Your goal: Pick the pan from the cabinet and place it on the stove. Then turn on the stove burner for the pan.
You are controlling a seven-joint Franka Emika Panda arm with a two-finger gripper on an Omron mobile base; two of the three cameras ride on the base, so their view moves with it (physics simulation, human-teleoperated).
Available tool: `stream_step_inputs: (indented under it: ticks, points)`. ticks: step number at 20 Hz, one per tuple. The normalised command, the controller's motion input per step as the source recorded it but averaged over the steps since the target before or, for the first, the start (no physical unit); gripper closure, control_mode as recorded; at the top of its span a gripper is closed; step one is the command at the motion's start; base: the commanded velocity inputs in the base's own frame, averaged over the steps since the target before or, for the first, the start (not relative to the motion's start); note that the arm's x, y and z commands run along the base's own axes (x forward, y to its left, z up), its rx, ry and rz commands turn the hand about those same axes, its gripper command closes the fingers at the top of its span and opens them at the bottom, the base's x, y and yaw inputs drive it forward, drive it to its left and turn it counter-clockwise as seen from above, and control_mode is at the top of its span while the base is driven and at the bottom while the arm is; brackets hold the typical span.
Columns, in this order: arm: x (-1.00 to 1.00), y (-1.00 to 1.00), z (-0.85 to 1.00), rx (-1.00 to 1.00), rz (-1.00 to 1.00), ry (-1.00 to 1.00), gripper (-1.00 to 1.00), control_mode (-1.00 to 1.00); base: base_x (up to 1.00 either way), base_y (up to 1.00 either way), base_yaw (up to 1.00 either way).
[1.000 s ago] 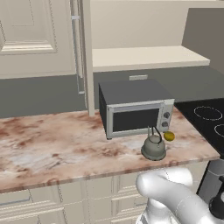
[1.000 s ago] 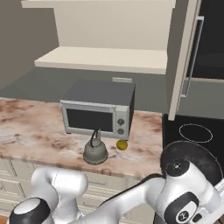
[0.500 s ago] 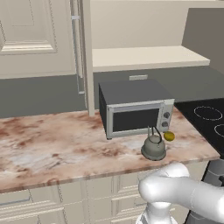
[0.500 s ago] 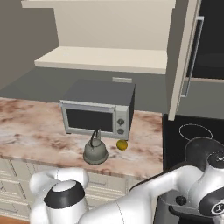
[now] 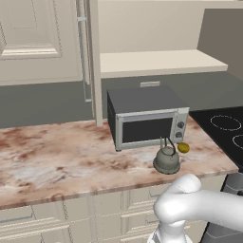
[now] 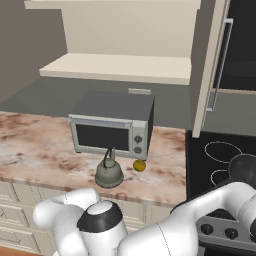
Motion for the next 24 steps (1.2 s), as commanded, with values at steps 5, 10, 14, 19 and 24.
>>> stream_step_inputs:
  ticks: [5,10,14,19,24]
  points:
    - [0.23,-0.26,-0.09,-0.01,0.02,0.0,1.0,-1.0,0.0,0.0,0.0]
    - [0.32,-0.07,-0.19,-0.08,0.01,0.0,1.0,-1.0,0.0,0.0,0.0]
    - [0.33,0.0,-0.3,-0.15,0.0,0.0,1.0,-1.0,0.0,0.0,0.0]
    - [0.27,0.0,-0.25,-0.14,0.0,-0.01,1.0,-1.0,0.0,0.0,0.0]
    - [0.18,0.0,-0.08,-0.07,0.02,-0.03,1.0,-1.0,0.0,0.0,0.0]
